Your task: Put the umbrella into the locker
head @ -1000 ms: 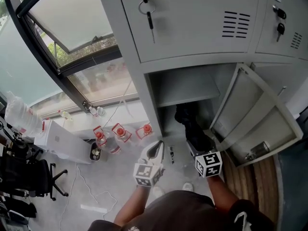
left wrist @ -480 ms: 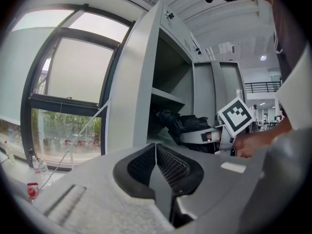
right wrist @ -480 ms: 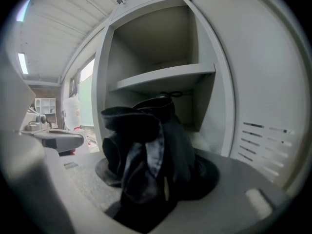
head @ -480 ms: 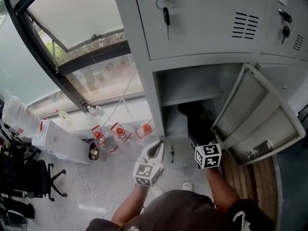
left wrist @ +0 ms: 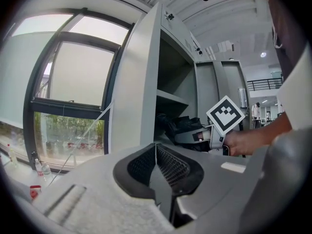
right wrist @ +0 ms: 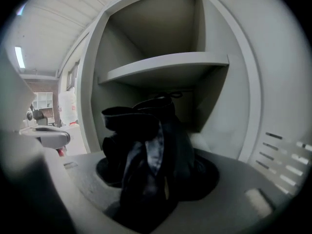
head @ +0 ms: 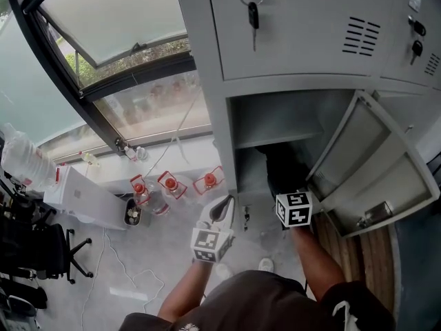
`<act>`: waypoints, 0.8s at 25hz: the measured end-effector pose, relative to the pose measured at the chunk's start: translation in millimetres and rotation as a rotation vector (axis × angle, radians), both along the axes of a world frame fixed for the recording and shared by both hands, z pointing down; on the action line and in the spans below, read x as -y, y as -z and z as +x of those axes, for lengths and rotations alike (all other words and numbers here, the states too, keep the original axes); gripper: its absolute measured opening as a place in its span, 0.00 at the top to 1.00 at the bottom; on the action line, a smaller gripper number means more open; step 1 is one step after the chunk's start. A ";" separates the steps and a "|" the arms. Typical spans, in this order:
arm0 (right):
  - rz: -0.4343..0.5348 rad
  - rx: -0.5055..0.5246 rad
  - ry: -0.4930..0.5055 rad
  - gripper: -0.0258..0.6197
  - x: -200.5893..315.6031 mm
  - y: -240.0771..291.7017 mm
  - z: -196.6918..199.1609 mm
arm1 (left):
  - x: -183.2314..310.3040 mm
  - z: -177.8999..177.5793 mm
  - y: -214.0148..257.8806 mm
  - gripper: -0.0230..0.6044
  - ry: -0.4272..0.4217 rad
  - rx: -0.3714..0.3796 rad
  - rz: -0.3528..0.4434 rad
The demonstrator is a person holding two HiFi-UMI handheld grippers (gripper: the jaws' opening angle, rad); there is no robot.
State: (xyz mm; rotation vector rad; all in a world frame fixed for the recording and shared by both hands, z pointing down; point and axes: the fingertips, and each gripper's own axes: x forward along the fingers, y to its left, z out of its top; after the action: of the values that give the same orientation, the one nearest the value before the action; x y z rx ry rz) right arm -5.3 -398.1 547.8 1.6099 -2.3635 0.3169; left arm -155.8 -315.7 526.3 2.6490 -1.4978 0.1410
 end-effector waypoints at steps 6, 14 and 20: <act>-0.018 -0.054 -0.009 0.58 18.1 0.0 -2.4 | 0.7 6.3 2.8 0.95 -0.021 -0.005 0.001; -0.076 -0.101 0.008 0.58 49.3 -7.7 -8.6 | -2.0 10.5 -1.1 0.95 -0.039 0.008 -0.006; -0.140 -0.139 -0.004 0.58 63.5 -23.6 -9.8 | 3.3 1.0 5.3 0.95 -0.024 0.012 0.004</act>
State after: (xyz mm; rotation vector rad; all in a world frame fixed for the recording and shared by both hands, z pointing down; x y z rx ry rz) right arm -15.1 -461.6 571.4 1.5216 -2.1845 0.3514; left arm -154.9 -319.0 520.9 2.6750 -1.4720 0.1567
